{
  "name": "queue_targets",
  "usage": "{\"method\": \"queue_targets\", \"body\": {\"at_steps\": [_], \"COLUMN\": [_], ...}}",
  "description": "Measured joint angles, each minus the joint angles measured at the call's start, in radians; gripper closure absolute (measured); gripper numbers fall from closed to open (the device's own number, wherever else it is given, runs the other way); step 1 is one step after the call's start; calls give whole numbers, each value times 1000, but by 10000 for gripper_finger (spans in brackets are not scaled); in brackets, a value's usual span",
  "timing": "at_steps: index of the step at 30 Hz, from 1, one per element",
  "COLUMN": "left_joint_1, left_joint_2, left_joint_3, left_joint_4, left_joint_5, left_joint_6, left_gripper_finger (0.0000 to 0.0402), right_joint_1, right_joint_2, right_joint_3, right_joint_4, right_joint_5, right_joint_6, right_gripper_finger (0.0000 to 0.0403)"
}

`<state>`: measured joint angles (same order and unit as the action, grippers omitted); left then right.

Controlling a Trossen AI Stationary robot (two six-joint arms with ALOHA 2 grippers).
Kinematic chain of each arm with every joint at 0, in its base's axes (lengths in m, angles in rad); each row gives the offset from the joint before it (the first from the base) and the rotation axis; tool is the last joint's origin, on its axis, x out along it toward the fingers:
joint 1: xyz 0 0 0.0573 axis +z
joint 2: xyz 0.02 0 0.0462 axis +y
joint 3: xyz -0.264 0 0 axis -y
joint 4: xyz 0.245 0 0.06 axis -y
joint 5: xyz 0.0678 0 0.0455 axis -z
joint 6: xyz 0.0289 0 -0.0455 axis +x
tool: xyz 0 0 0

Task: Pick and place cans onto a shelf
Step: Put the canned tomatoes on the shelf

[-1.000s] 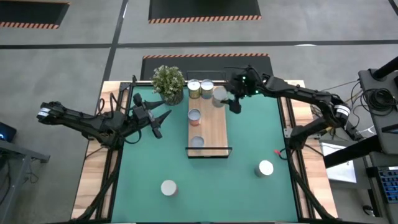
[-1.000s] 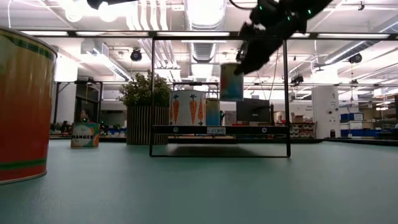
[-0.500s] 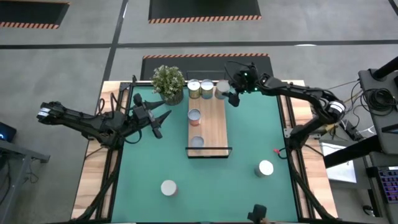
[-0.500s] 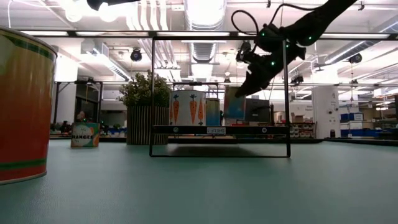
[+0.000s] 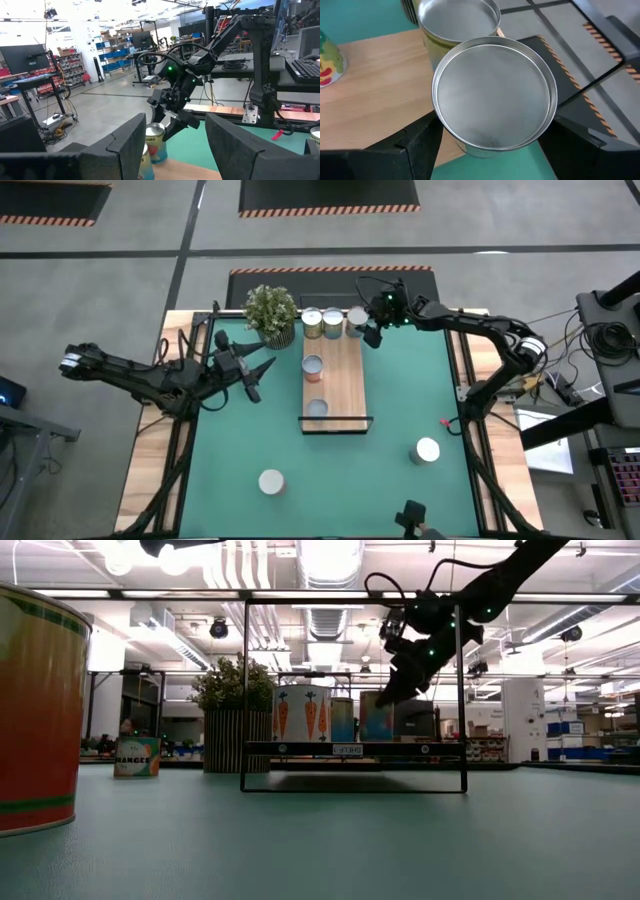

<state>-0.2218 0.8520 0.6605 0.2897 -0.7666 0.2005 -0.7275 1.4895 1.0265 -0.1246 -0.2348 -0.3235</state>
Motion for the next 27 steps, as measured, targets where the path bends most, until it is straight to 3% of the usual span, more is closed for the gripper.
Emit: {"method": "queue_targets", "body": {"at_steps": [20, 27], "left_joint_1": [0, 0], "left_joint_2": [0, 0], "left_joint_3": [0, 0], "left_joint_4": [2, 2], "left_joint_5": [0, 0], "left_joint_6": [0, 0], "left_gripper_finger": [214, 214], "right_joint_1": [0, 0], "right_joint_2": [22, 22], "right_joint_3": [1, 1], "right_joint_4": [4, 4], "right_joint_5": [0, 0], "right_joint_6": [29, 53], "right_gripper_finger": [109, 83]}}
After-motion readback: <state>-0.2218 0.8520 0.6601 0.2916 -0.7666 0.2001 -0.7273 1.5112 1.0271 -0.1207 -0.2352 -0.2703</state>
